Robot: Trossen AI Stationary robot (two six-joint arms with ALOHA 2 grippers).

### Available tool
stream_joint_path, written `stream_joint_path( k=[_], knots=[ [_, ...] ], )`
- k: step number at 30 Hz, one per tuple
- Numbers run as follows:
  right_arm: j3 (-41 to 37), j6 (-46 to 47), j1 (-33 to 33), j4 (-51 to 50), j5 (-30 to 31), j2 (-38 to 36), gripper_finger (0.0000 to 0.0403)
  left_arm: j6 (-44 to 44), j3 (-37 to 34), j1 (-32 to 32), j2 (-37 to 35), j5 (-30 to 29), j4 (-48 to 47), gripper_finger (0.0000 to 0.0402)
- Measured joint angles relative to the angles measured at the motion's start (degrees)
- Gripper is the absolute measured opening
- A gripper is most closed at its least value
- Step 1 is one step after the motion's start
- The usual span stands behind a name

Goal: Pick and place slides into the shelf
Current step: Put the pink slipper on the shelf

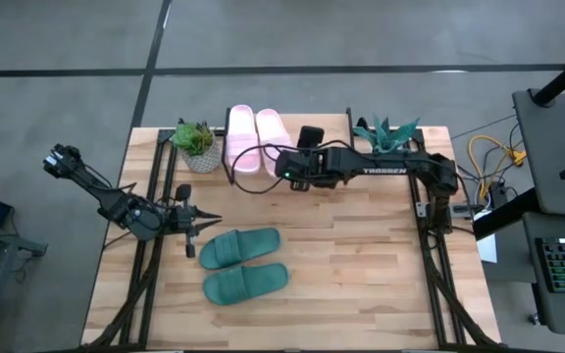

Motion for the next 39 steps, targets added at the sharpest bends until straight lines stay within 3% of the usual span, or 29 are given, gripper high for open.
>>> stream_joint_path(
  k=[7,18,25,36,39],
  knots=[
    [-0.81,-0.06,-0.18,-0.11,-0.58,-2.22,0.0163,-0.11,-0.02,-0.02,0.04,0.00,0.11,0.0018],
    [-4.11,-0.96,-4.31,0.38,-5.73,-2.24,0.0016,-0.11,-0.02,0.00,0.28,-0.02,-0.11,0.0018],
    [-6.66,-0.53,-5.94,5.11,-14.25,-2.23,0.0009,-0.09,-0.02,0.00,0.28,-0.01,-0.15,0.0018],
    [-8.53,-1.05,-5.87,9.14,-14.84,-2.19,0.0009,0.00,0.00,0.00,0.39,-0.02,-0.20,0.0018],
    [-8.50,-1.07,-5.86,10.15,-18.30,-2.19,0.0009,0.00,0.00,0.00,0.41,-0.02,-0.20,0.0018]
  ],
)
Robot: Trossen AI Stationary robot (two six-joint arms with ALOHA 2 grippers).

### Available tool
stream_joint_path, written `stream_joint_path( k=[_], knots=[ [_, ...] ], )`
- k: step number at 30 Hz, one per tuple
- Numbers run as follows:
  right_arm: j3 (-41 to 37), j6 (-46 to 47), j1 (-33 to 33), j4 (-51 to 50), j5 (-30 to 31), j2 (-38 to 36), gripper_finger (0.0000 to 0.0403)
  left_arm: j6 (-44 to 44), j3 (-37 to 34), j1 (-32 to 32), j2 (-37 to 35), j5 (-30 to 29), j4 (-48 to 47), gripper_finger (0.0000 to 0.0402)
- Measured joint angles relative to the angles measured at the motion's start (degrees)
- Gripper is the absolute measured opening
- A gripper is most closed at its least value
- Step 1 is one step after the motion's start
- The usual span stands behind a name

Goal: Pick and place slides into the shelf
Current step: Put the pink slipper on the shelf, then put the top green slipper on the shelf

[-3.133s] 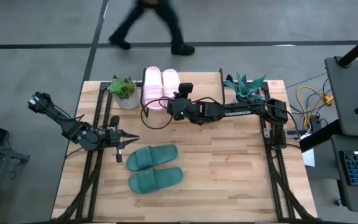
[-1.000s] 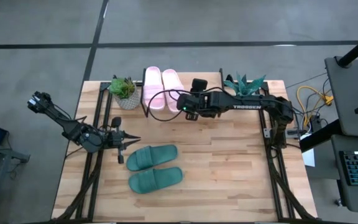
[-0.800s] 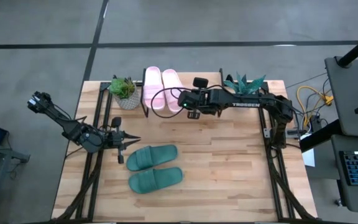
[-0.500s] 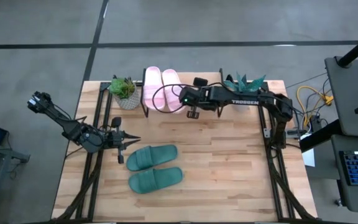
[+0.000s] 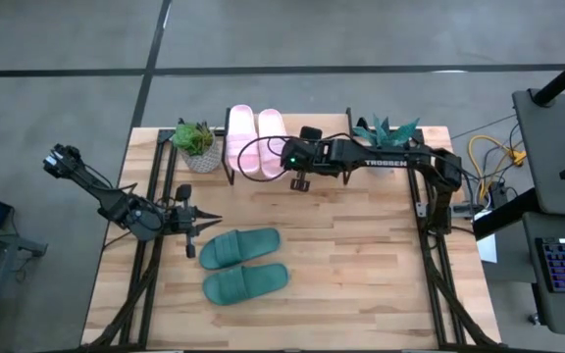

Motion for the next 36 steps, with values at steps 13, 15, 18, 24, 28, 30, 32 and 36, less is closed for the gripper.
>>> stream_joint_path(
  k=[13,15,18,24,28,30,32,36],
  knots=[
    [0.03,-0.78,-0.02,1.52,-3.43,-0.22,0.0009,0.00,0.00,0.00,0.00,0.02,-0.07,0.0018],
    [0.02,-1.21,0.10,0.78,-3.37,-0.87,0.0009,0.00,0.00,0.00,-0.02,0.02,-0.09,0.0018],
    [0.07,-1.05,0.42,-0.78,-2.36,-2.88,0.0009,0.02,0.00,0.00,-0.04,0.00,-0.09,0.0018],
    [0.09,1.17,2.16,-2.97,-1.87,-7.84,0.0009,0.22,0.00,0.00,-0.02,0.02,-0.06,0.0018],
    [0.09,2.32,6.05,-5.07,-2.35,-11.95,0.0009,0.22,0.00,0.00,-0.02,0.00,0.00,0.0018],
    [-0.23,3.17,8.88,-5.50,-2.35,-14.05,0.0009,0.22,-0.01,-0.01,-0.02,0.02,0.02,0.0018],
    [-1.13,3.87,12.33,-5.31,-2.35,-16.50,0.0009,0.22,0.00,0.00,-0.02,0.01,0.02,0.0018],
    [-4.76,4.07,19.59,-2.61,-2.38,-21.29,0.0009,0.22,0.00,-0.02,-0.02,0.02,0.07,0.0018]
  ],
)
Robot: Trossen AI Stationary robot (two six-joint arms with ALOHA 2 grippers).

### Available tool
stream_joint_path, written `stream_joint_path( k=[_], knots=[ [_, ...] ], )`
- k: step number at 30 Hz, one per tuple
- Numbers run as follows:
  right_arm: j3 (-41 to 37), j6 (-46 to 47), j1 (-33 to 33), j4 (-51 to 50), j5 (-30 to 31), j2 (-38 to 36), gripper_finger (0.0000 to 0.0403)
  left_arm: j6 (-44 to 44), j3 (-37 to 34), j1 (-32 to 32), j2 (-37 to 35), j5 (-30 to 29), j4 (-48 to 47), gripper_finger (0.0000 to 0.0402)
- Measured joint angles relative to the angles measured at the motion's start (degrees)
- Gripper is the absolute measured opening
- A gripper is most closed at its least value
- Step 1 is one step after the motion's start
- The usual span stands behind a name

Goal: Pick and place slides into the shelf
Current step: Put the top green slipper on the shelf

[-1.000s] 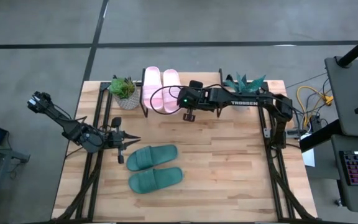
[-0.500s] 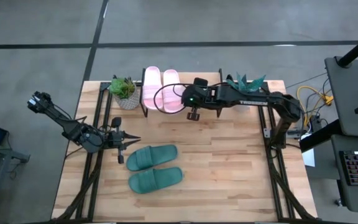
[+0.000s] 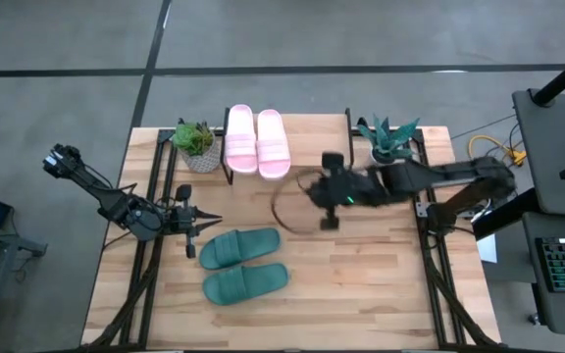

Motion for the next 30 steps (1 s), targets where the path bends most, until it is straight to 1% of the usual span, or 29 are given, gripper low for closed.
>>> stream_joint_path(
  k=[5,10,14,18,21,24,27,30],
  knots=[
    [-9.38,0.82,7.66,9.25,-0.12,-6.38,0.0009,0.30,0.00,0.02,0.33,0.00,0.03,0.0018],
    [-22.32,1.90,12.96,21.01,0.28,-11.45,0.0009,3.65,0.02,0.00,1.24,-0.01,0.80,0.0018],
    [-32.09,0.89,15.45,35.79,0.49,-13.23,0.0009,7.86,0.07,0.01,2.28,0.06,2.33,0.0018],
    [-38.94,-5.07,16.88,51.87,0.52,-13.07,0.0009,8.92,0.22,0.01,3.86,0.85,4.72,0.0018],
    [-42.27,-11.00,17.22,62.41,0.51,-12.05,0.0009,8.95,0.49,0.02,5.48,4.37,5.01,0.0018],
    [-43.37,-14.53,17.16,67.27,0.48,-10.85,0.0009,8.80,0.66,0.02,7.60,8.15,5.18,0.0031],
    [-43.33,-15.06,17.15,69.22,0.48,-9.03,0.0009,8.73,0.66,0.00,10.79,10.11,6.28,0.0064],
    [-42.59,-13.66,17.34,69.30,0.24,-6.66,0.0009,11.59,1.03,0.02,14.42,12.09,6.88,0.0105]
  ],
)
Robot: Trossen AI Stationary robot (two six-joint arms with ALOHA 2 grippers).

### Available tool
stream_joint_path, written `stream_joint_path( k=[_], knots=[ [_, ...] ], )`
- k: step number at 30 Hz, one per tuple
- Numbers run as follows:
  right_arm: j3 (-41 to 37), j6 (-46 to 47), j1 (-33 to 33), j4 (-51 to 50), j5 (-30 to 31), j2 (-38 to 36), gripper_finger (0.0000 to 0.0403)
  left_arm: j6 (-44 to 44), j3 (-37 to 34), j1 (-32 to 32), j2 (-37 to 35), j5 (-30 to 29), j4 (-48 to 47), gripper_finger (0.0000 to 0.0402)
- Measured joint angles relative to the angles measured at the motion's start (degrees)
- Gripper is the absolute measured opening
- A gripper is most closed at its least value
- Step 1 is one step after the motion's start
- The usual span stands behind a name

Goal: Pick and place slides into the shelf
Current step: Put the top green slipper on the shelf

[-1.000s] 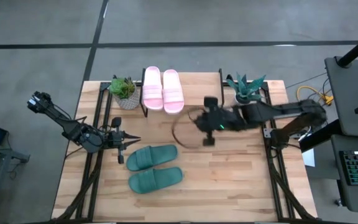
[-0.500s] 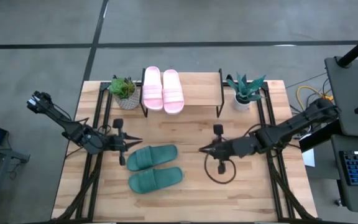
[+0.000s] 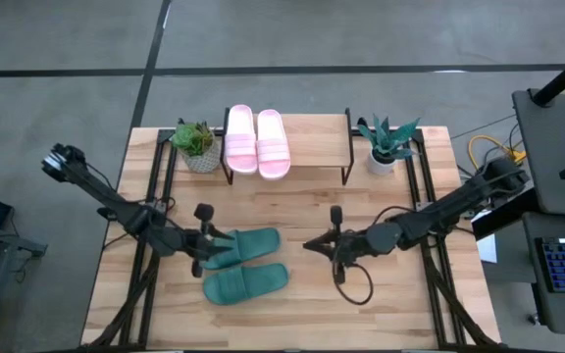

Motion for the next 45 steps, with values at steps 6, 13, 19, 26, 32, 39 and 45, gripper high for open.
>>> stream_joint_path(
  k=[6,13,19,26,32,39,45],
  knots=[
    [1.13,2.63,0.62,0.08,-0.31,4.01,0.0009,5.55,1.44,-0.44,6.24,-0.01,-1.17,0.0129],
    [2.48,2.18,1.89,0.04,-0.28,4.61,0.0009,3.72,4.59,-2.84,10.39,-2.85,-9.28,0.0130],
    [2.52,2.07,2.77,0.00,-0.29,3.74,0.0009,-0.10,10.52,-5.88,13.51,-5.16,-16.94,0.0130],
    [2.49,2.29,2.97,-0.49,-0.26,3.71,0.0009,-3.17,18.26,-10.20,19.51,-7.51,-33.67,0.0130],
    [2.32,2.67,2.96,-0.49,-0.25,3.71,0.0009,-6.89,19.97,-11.44,26.62,-7.87,-41.18,0.0130],
    [2.08,2.69,2.96,-0.48,-0.24,3.69,0.0009,-18.32,21.70,-11.70,31.99,-8.05,-53.00,0.0130],
    [2.04,2.66,2.93,-0.61,-0.24,3.69,0.0009,-21.68,21.61,-12.49,36.36,-7.87,-53.04,0.0130]
  ],
)
